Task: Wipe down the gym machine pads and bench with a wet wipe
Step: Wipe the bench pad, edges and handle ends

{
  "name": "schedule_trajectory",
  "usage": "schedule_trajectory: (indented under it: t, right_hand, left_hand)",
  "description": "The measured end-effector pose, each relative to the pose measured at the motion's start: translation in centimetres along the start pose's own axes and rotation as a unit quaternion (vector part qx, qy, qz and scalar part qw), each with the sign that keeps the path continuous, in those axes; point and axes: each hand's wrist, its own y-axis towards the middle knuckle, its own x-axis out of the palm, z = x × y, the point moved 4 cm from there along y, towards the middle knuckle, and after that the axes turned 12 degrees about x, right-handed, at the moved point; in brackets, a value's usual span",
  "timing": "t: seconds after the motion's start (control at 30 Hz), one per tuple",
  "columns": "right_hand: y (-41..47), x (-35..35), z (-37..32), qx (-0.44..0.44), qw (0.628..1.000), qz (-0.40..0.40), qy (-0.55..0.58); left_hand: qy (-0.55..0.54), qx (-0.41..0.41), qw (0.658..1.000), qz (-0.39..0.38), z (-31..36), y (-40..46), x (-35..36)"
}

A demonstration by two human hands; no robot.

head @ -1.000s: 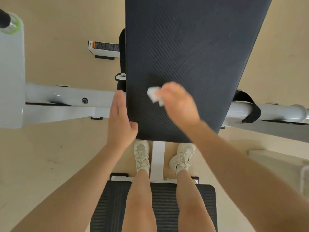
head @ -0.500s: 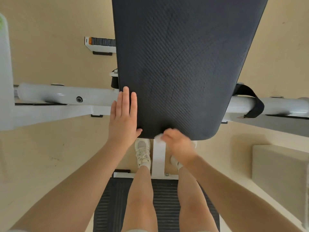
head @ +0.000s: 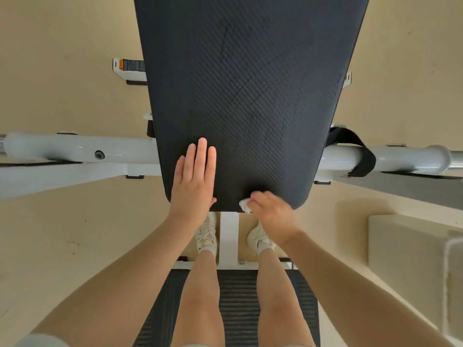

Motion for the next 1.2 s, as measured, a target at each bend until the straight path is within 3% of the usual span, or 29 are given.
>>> schedule_trajectory:
  t: [0.1,0.2,0.33,0.47,0.57,0.7,0.77,0.8,0.9,1.0,1.1,1.2]
  right_hand:
    - [-0.5,0.8,0.3,-0.011,0.997,-0.060,-0.044]
    - [1.0,-3.3,1.3,0.022,0.997,0.047,0.049]
    - [4.4,-11.5,4.5,0.059,0.966,0.244,0.058]
    - [6.9,-12.9,5.6,0.081,0.950,0.279,0.117]
    - [4.7,-7.8,5.4,0.038,0.973,0.207,0.100]
    - [-2.1,0.9,5.2,-0.051,0.998,0.023,-0.017]
    - [-3.8,2.7,5.4,-0.014,0.993,-0.107,-0.043]
    - [-3.9,2.1,5.4,0.004,0.993,-0.116,-0.032]
    - [-0.7,-3.7,6.4,0.063,0.992,0.052,0.098]
    - [3.2,-10.9,8.2,0.074,0.958,0.258,0.102]
    - [5.0,-12.0,9.4,0.067,0.940,0.318,0.106]
    - [3.1,-7.8,8.9,0.021,0.944,0.317,0.095]
  left_hand:
    - [-0.001,-0.005,1.000,0.003,0.0,0.1,0.0]
    - [-0.005,-0.020,1.000,-0.008,0.4,0.0,-0.3]
    - [-0.028,-0.056,0.998,-0.002,1.6,0.6,-0.5]
    - [-0.037,-0.098,0.994,0.002,2.5,1.5,-0.2]
    - [-0.033,-0.115,0.993,-0.006,2.9,1.6,0.0]
    - [-0.027,-0.123,0.992,-0.006,3.2,1.5,-0.3]
    - [-0.014,-0.102,0.995,0.010,3.7,1.5,-0.6]
    - [-0.010,-0.077,0.997,0.025,4.1,1.5,-0.8]
    - [0.001,0.026,0.999,0.044,5.9,1.9,-1.0]
    - [0.031,0.082,0.996,0.030,7.1,2.5,-0.6]
    - [0.048,0.067,0.996,0.015,7.6,3.1,-0.2]
    - [0.052,0.053,0.997,0.003,7.9,3.0,0.1]
